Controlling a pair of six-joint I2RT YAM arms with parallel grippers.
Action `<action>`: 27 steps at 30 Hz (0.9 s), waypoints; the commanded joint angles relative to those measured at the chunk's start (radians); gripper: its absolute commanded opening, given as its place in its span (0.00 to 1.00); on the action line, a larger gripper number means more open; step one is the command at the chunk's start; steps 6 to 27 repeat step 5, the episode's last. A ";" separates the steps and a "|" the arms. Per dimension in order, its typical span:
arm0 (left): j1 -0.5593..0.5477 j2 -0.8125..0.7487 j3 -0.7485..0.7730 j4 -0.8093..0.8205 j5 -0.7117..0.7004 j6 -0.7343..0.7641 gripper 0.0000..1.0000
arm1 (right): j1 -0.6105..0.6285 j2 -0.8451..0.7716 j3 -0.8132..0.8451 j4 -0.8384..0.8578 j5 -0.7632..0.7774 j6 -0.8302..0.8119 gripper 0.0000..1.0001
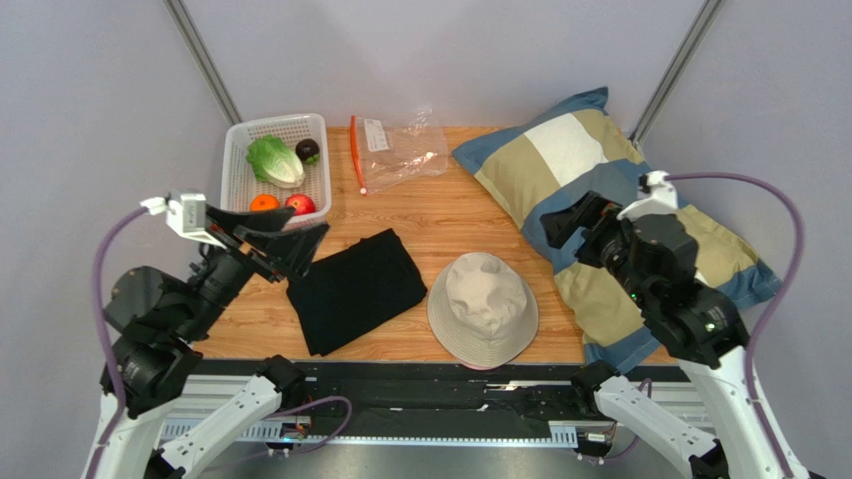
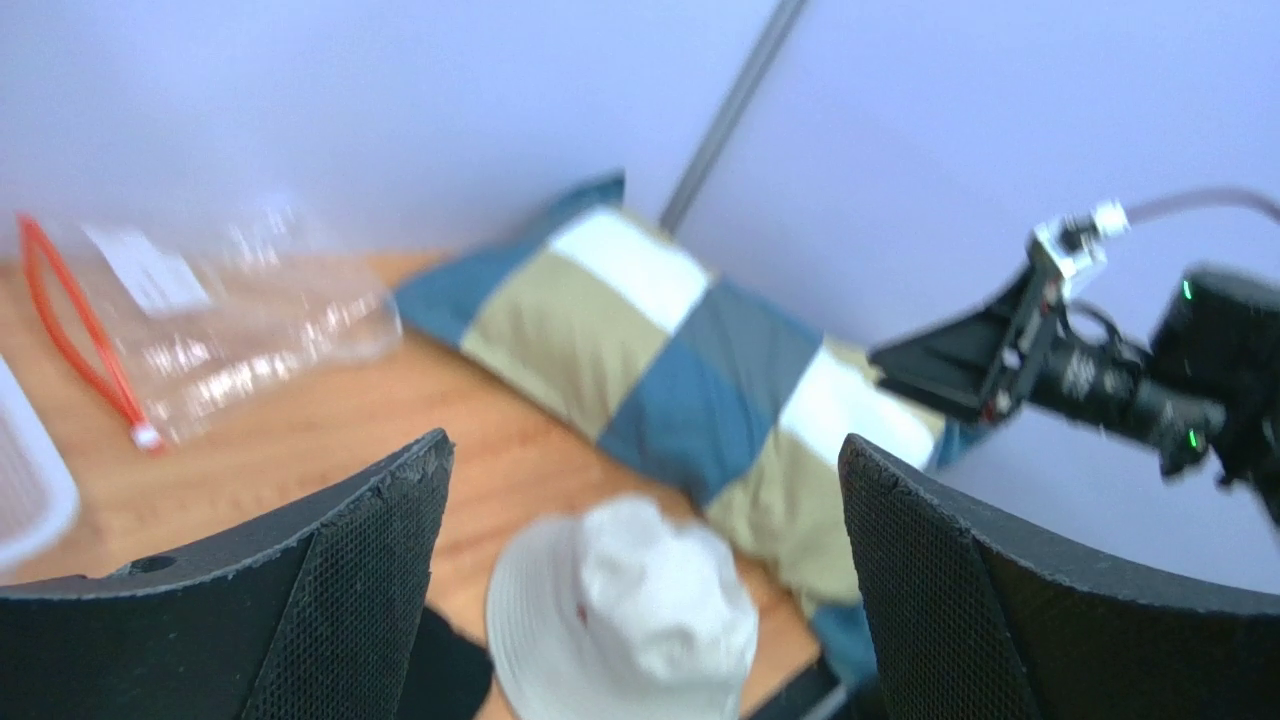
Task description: Open the zip-top bag and remove the fake food
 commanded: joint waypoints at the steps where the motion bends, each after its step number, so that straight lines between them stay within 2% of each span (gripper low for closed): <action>1: -0.003 0.160 0.147 -0.215 -0.115 0.034 0.99 | 0.001 0.053 0.160 -0.226 0.159 0.035 1.00; 4: -0.003 0.131 0.098 -0.164 -0.107 -0.027 0.99 | 0.002 0.048 0.200 -0.304 0.163 0.059 1.00; 5: -0.003 0.114 0.073 -0.094 -0.100 -0.035 0.99 | 0.001 0.045 0.204 -0.314 0.166 0.067 1.00; 27: -0.003 0.114 0.073 -0.094 -0.100 -0.035 0.99 | 0.001 0.045 0.204 -0.314 0.166 0.067 1.00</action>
